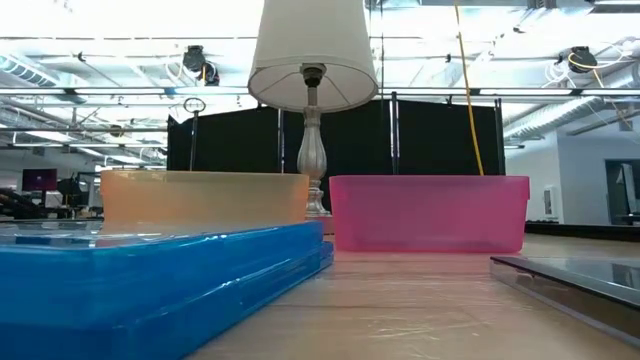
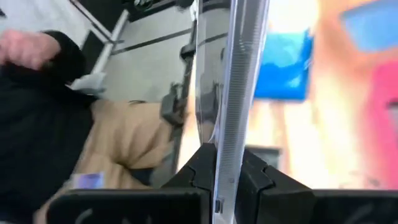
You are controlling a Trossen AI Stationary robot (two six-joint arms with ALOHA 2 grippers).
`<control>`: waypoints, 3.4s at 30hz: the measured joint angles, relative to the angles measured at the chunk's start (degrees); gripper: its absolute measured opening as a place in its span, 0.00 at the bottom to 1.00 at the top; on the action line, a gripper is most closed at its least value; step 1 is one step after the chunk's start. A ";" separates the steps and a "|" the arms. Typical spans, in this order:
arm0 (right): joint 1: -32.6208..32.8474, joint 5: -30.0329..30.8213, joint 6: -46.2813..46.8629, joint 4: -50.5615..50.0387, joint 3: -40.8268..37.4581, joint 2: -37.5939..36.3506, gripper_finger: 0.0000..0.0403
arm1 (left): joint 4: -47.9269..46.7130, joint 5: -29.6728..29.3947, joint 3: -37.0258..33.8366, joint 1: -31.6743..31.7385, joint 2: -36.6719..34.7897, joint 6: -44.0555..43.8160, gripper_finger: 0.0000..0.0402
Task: Pick & place jewel cases by type
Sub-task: Put the black CD case into the red bin, then put the blue CD case into the orange bin
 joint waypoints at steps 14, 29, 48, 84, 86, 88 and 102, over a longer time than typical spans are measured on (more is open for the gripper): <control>-21.04 -10.09 -6.64 -37.51 15.40 0.71 0.05 | 33.82 20.84 -41.11 24.46 -28.78 -16.76 0.10; -50.14 -19.53 -42.29 -64.69 37.23 24.51 0.05 | 43.12 19.98 -48.08 25.91 -28.63 -6.63 0.10; -58.07 -33.50 -63.74 -69.02 47.29 44.22 0.05 | 40.26 19.95 -48.06 25.91 -28.63 -5.49 0.10; -51.40 -14.45 -48.42 -56.69 34.11 44.82 0.40 | 40.58 20.41 -48.04 22.90 -28.63 -11.70 0.10; -51.44 -13.31 -46.92 -57.64 34.11 43.95 0.43 | 40.63 20.21 -48.04 22.63 -28.63 -11.55 0.10; -51.40 -12.03 -45.15 -59.12 34.11 42.63 0.45 | 40.65 19.19 -48.04 22.43 -28.63 -11.53 0.10; -34.81 -0.41 -30.20 -52.36 38.28 19.07 0.37 | 40.65 18.44 -48.03 22.35 -28.63 -4.30 0.10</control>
